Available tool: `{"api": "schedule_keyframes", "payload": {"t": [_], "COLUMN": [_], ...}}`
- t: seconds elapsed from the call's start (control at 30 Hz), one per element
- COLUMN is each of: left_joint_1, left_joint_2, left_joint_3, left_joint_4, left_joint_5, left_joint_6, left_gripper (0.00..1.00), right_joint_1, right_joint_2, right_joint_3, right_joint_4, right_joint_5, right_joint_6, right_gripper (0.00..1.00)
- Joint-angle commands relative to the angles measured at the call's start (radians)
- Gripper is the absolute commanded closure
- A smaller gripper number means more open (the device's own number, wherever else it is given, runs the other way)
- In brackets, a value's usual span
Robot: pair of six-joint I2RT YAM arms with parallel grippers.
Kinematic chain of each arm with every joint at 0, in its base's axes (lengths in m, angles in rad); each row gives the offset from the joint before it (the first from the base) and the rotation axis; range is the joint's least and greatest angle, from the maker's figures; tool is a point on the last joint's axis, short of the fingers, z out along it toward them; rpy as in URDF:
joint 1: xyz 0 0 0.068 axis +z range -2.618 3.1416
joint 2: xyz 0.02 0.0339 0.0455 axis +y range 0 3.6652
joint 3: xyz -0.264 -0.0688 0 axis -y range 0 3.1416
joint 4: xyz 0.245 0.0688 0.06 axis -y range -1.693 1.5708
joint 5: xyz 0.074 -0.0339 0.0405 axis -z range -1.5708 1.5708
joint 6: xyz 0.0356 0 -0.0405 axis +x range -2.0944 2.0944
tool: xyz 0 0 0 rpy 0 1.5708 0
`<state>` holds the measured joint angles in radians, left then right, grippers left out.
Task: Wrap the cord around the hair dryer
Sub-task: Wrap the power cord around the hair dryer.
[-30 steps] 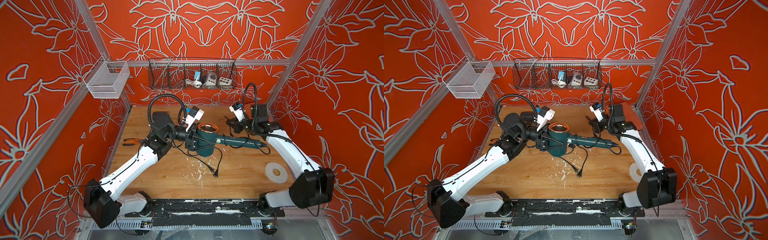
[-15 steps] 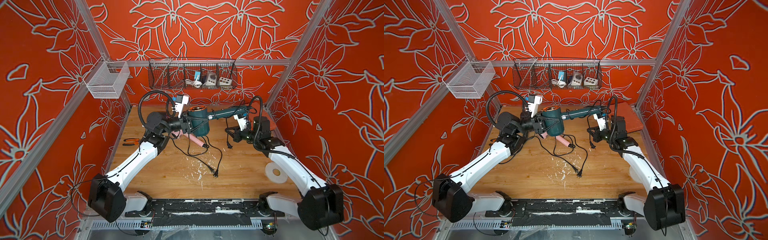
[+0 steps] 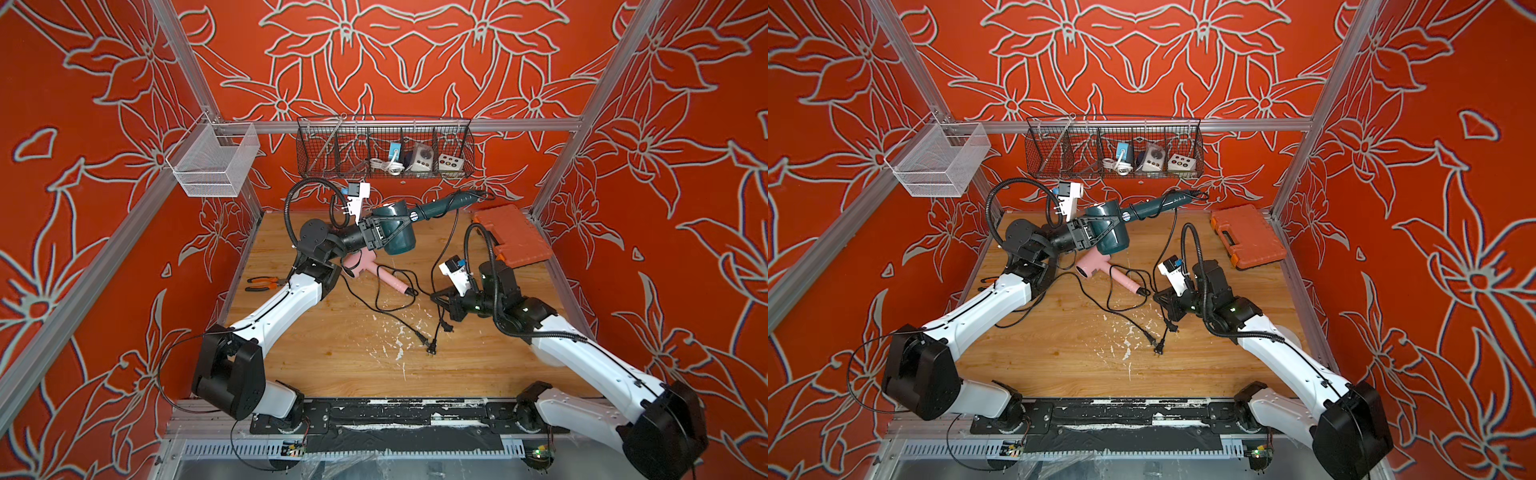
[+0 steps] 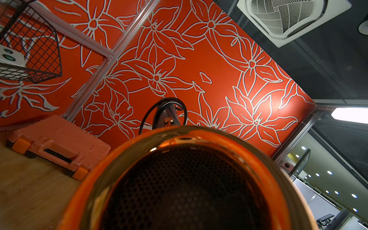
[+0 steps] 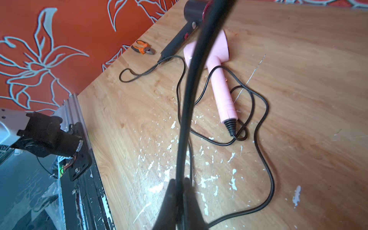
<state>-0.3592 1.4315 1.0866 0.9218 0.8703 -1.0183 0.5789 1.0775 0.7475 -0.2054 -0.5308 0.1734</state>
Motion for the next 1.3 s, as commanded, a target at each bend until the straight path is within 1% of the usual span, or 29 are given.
{"api": "schedule_keyframes", "payload": {"t": [0.0, 0.1, 0.2, 0.27, 0.37, 0.53, 0.6, 0.73, 0.87, 1.03, 1.13, 1.27], "left_joint_1": [0.008, 0.013, 0.023, 0.032, 0.036, 0.037, 0.035, 0.035, 0.034, 0.035, 0.034, 0.033], "left_joint_2": [-0.014, -0.014, -0.023, -0.032, -0.047, -0.033, -0.021, 0.012, 0.021, 0.014, 0.015, 0.007], "left_joint_3": [0.055, 0.053, 0.045, 0.045, 0.057, 0.095, 0.097, 0.104, 0.084, 0.052, 0.049, 0.05], "left_joint_4": [0.115, 0.105, 0.064, 0.003, -0.159, -0.476, -0.554, -0.699, -0.772, -0.814, -0.835, -0.872], "left_joint_5": [-0.039, -0.049, -0.068, -0.077, -0.093, -0.146, -0.177, -0.222, -0.26, -0.285, -0.262, -0.185], "left_joint_6": [-0.011, -0.004, 0.026, 0.076, 0.22, 0.485, 0.556, 0.659, 0.719, 0.756, 0.764, 0.764], "left_gripper": [1.0, 1.0, 1.0, 1.0, 1.0, 1.0, 1.0, 1.0, 1.0, 1.0, 1.0, 1.0], "right_joint_1": [0.05, 0.105, 0.18, 0.227, 0.283, 0.374, 0.403, 0.455, 0.474, 0.475, 0.475, 0.474], "right_joint_2": [-0.013, -0.009, -0.015, -0.032, -0.058, -0.029, -0.001, 0.071, 0.116, 0.15, 0.172, 0.197], "right_joint_3": [-0.021, -0.015, 0.005, 0.024, 0.084, 0.28, 0.379, 0.603, 0.806, 1.033, 1.112, 1.149], "right_joint_4": [-0.05, -0.097, -0.18, -0.239, -0.337, -0.527, -0.601, -0.759, -0.89, -0.977, -1.002, -0.978], "right_joint_5": [0.057, 0.073, 0.137, 0.188, 0.251, 0.327, 0.351, 0.408, 0.51, 0.601, 0.663, 0.766], "right_joint_6": [-0.011, -0.026, -0.052, -0.067, -0.088, -0.158, -0.193, -0.285, -0.369, -0.449, -0.498, -0.571], "right_gripper": [1.0, 1.0, 1.0, 1.0, 1.0, 1.0, 1.0, 1.0, 1.0, 1.0, 1.0, 1.0]}}
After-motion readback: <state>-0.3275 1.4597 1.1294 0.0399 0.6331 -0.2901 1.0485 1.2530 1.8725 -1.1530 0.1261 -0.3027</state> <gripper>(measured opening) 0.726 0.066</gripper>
